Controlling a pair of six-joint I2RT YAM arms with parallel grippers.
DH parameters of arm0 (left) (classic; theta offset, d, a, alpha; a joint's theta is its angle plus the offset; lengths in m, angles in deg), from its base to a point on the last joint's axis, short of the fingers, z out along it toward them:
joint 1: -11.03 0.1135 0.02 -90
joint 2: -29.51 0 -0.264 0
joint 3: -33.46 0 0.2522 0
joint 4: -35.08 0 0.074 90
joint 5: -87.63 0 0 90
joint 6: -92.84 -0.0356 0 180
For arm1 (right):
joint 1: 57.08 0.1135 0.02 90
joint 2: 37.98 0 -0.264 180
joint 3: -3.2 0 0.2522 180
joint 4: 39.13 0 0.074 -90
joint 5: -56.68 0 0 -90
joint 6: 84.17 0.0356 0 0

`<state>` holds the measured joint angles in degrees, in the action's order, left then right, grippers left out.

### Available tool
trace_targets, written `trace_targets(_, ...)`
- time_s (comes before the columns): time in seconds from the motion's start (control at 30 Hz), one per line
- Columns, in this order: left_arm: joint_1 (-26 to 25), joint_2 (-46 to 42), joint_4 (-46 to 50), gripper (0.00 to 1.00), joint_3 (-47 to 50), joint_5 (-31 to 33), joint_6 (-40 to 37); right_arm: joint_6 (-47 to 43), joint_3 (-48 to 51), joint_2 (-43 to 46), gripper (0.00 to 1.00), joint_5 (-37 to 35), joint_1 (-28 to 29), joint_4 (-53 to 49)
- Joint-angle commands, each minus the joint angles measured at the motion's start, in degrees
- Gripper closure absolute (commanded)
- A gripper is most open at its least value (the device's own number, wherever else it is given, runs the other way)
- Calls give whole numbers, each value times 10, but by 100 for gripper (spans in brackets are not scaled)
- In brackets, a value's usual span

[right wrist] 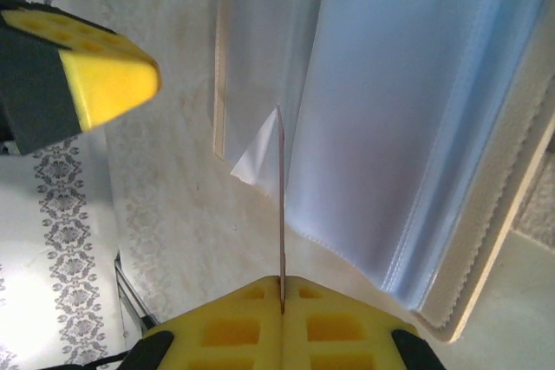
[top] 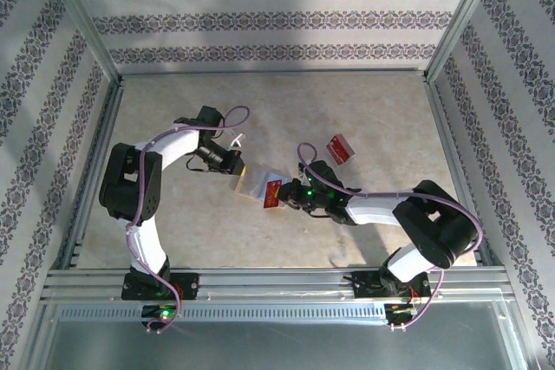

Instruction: Put the credit cards into the card holder

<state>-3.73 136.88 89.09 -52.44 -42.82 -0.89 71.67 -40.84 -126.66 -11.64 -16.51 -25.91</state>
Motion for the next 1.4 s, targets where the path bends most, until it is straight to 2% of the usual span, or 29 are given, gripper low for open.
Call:
trace_targets(0.0, -14, 16, 37, 100, -31, 9, -24, -4, -29, -16, 100, 5, -11, 15)
trace_targets(0.27, -15, 49, 47, 100, -31, 51, -36, -4, -57, -68, 100, 27, -11, 32)
trace_targets(0.43, -14, 67, 47, 100, -31, 40, -31, -1, -48, -84, 100, 29, -15, 45)
trace_targets(0.77, -15, 85, 51, 100, -28, 63, -39, 22, -18, -90, 100, 29, -10, 104)
trace_targets(1.37, -15, 80, 48, 100, -23, 64, -42, 26, -33, -149, 100, 49, -8, 139)
